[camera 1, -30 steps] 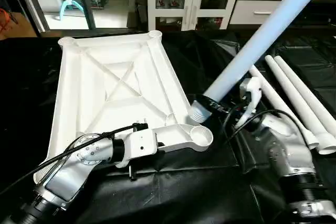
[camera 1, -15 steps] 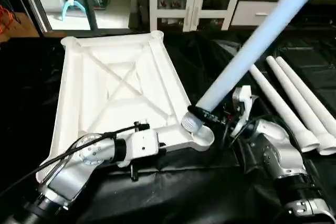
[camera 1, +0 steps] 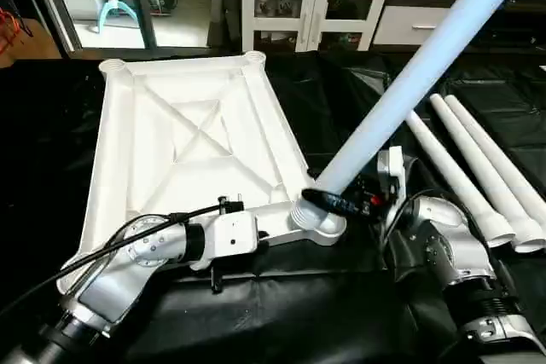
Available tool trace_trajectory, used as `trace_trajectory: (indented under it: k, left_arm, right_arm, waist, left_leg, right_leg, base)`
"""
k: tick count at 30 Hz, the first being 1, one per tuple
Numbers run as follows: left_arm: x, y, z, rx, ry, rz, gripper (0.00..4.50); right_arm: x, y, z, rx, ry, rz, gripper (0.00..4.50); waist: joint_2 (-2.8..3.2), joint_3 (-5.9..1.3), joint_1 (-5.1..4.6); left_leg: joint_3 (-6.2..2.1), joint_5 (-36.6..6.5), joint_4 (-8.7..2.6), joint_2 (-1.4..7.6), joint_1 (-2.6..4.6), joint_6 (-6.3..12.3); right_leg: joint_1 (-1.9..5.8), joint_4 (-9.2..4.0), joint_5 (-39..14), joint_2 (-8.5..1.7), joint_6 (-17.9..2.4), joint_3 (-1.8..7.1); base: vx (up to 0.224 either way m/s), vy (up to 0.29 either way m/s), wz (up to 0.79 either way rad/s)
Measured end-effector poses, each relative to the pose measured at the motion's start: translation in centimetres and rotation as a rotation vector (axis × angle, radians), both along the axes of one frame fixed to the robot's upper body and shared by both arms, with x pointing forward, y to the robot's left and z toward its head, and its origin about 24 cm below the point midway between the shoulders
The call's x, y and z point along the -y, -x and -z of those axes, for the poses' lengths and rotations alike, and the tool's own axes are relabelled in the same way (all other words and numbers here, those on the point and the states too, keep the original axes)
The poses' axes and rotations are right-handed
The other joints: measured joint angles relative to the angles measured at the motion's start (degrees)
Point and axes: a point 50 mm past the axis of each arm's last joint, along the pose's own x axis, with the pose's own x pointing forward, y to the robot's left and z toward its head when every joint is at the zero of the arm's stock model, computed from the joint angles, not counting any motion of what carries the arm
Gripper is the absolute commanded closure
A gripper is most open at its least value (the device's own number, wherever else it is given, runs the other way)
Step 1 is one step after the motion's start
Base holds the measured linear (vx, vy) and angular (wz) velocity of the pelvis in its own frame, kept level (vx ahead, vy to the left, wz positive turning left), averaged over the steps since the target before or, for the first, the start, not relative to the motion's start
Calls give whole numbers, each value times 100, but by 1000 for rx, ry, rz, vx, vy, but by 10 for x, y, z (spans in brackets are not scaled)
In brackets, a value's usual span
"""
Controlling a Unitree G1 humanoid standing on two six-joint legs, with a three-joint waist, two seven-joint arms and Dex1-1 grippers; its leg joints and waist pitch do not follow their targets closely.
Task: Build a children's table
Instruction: Insert table leg to table base
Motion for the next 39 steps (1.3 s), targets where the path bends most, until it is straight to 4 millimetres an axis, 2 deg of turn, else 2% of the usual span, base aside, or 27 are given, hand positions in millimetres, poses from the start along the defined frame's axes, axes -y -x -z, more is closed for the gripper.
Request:
trace_trajectory:
  k: [5, 10, 16, 25, 29, 31, 39]
  left_arm:
    - [-1, -1, 0, -3, -5, 2, 446]
    - [-2, -1, 1, -6, -10, 2, 450]
    - [-3, -2, 1, -4, -14, -2, 450]
    - [-3, -2, 1, -6, -19, 0, 450]
    - [-6, -3, 3, -11, -26, -10, 450]
    - [-7, -4, 4, -14, -31, -14, 450]
    - [-8, -4, 4, -18, -40, -24, 450]
  right_arm:
    - [4, -4, 1, 13, 26, 13, 264]
    - [18, -5, 1, 11, 55, 45, 264]
    - [23, -3, 7, -15, 59, 33, 264]
    - [20, -2, 9, 29, 99, 8, 264]
    - [15, -7, 9, 30, 139, -11, 264]
    - [12, -10, 10, 20, 156, -16, 264]
    - [10, -15, 13, -53, 144, -5, 264]
  waist:
    - [-25, -16, -20]
    - [-52, -36, -45]
    - [-57, -39, -88]
    - [-66, -48, -110]
    - [-62, -51, -134]
    - [-79, -62, -137]
    - [-102, -79, -141]
  left_leg:
    - [0, 0, 0, 2, 2, -1]
    - [0, -1, 0, 4, 6, -1]
    - [0, -1, 0, 4, 4, -2]
    - [0, -1, -1, 5, 4, -2]
    - [-2, -2, -1, 6, 7, -2]
    - [-6, -2, -1, 7, 14, -3]
    - [-6, -3, -49, 7, 28, -3]
  right_leg:
    - [-21, -1, 0, 1, 0, 1]
    - [-23, -2, 0, 3, 0, 0]
    - [-25, -9, -1, 3, 2, 1]
    - [-24, -17, -2, 3, 2, 1]
    - [-29, -21, -13, 3, 22, 0]
    - [-29, -24, -25, 4, 41, -1]
    - [-28, -125, -27, 7, 44, -4]
  base:
    - [0, 0, 0]
    - [0, 0, 0]
    - [0, 0, 0]
    - [0, 0, 0]
    - [0, 0, 0]
    - [0, 0, 0]
    - [0, 0, 0]
